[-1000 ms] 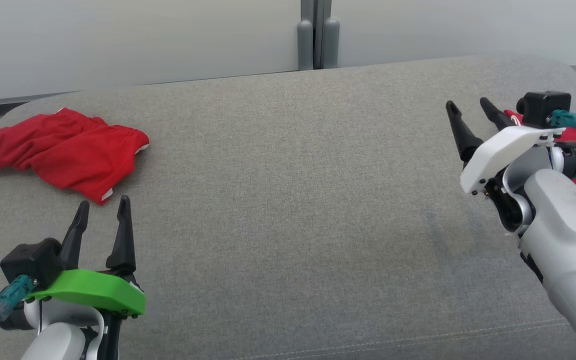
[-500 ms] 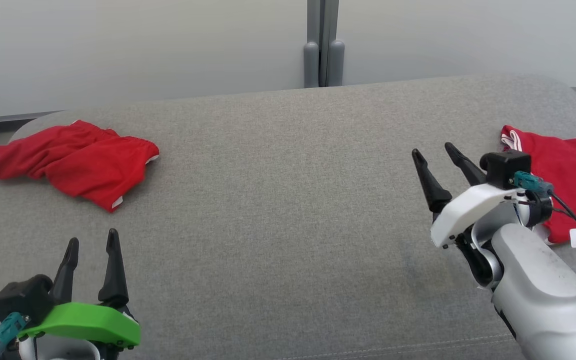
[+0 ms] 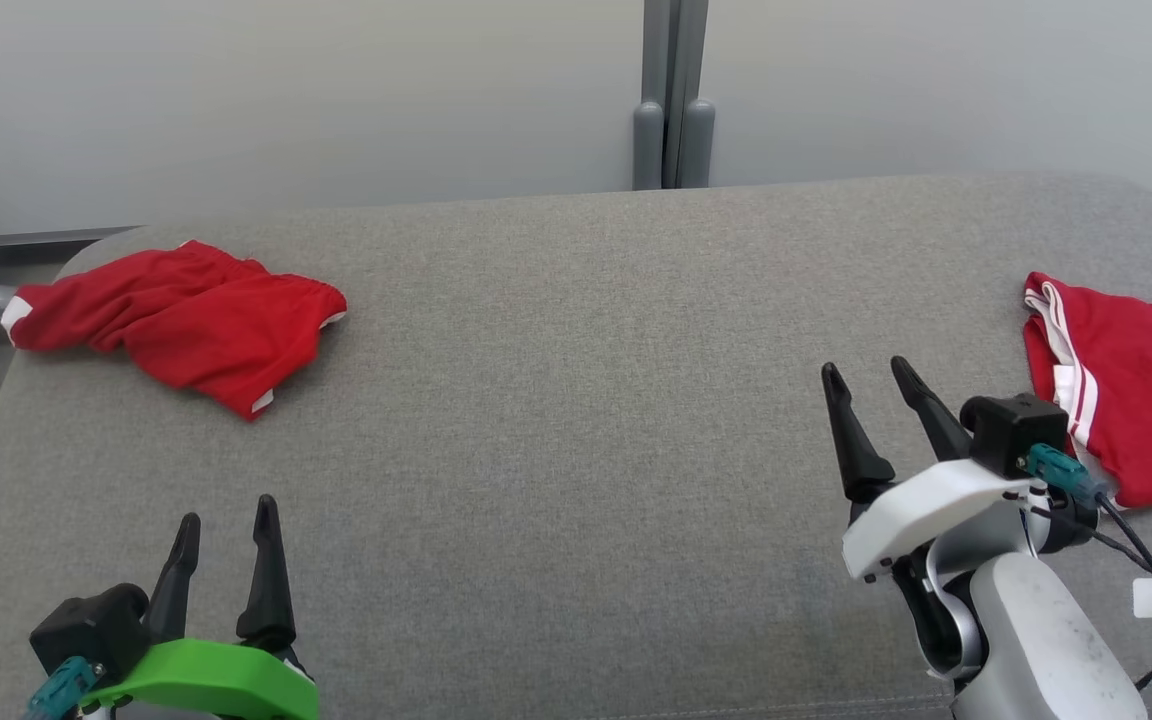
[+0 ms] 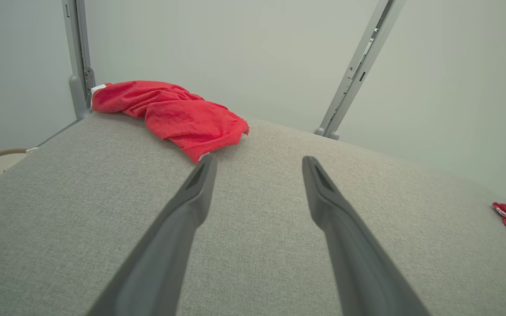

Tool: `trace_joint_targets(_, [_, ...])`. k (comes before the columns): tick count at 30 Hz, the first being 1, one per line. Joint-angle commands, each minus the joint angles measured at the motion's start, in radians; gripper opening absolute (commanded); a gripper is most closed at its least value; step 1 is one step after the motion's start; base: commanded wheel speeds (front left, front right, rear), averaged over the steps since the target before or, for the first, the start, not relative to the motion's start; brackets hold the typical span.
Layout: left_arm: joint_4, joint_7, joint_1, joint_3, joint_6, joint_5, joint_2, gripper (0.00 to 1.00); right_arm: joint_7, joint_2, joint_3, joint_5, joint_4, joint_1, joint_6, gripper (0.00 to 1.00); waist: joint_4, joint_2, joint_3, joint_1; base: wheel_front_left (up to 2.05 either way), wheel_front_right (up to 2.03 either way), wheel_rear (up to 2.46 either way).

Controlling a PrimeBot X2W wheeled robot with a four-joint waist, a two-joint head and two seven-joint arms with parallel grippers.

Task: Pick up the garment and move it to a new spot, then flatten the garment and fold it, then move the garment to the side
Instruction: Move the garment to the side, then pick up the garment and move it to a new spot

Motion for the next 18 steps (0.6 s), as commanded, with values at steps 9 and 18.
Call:
trace_joint_targets(9, [0.027, -0.006, -0.003, -0.016, -0.002, 0.017, -0.006, 1.0, 0.079, 0.026, -0.042, -0.033, -0.183, 0.154, 0.0, 1.0, 0.0, 0.0, 0.002, 0.0, 0.0, 0.0, 0.0])
trace_joint_targets(18, [0.069, -0.011, -0.015, -0.016, -0.007, 0.032, 0.022, 1.0, 0.102, 0.027, -0.023, 0.016, -0.237, 0.198, 0.0, 1.0, -0.009, 0.0, 0.005, 0.0, 0.0, 0.0, 0.0])
